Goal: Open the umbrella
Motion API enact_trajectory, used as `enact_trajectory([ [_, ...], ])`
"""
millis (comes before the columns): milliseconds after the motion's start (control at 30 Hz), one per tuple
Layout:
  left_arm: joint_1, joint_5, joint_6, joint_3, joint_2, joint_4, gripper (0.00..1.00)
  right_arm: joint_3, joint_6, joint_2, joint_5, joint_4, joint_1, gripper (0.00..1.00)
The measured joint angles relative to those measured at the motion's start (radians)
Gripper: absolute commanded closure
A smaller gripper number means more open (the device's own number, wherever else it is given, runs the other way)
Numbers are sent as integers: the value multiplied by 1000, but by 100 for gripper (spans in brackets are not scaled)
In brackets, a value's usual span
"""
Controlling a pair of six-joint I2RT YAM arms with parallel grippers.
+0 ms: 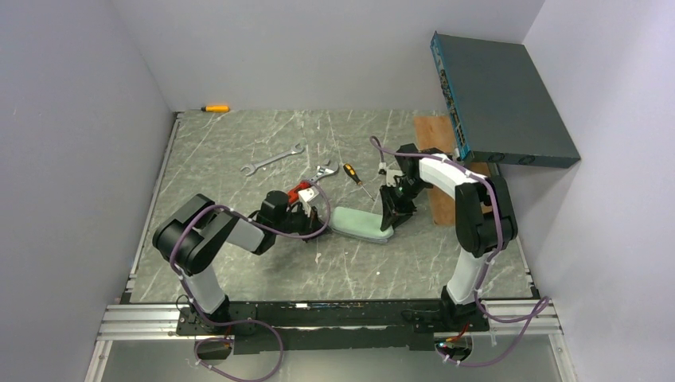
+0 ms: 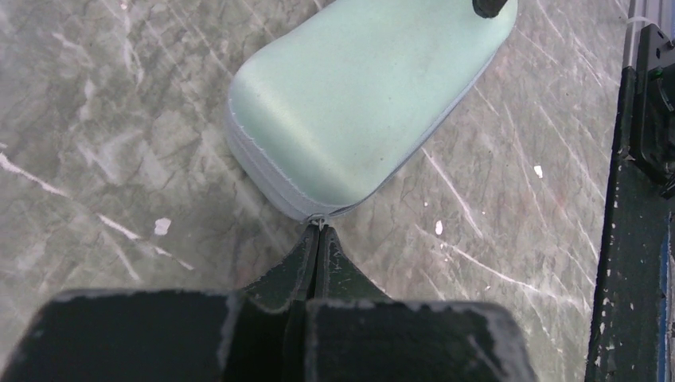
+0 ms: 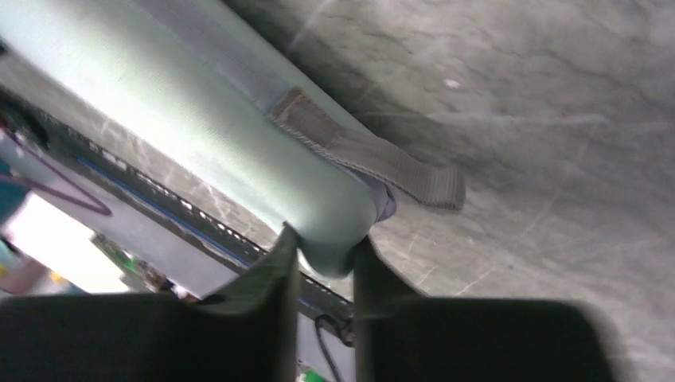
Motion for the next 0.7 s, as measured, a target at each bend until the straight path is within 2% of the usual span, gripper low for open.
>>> enact_trajectory([
  [233,41,10,16,-26,-36,-25,100,2,-112,17,-50,9,-2,100],
  [500,56,37,154,-36,-102,-116,100,71,-258,69,-54,6,14,100],
  [700,99,80,238,-10,-102,-157,100,65,-389,61,-54,38,24,100],
])
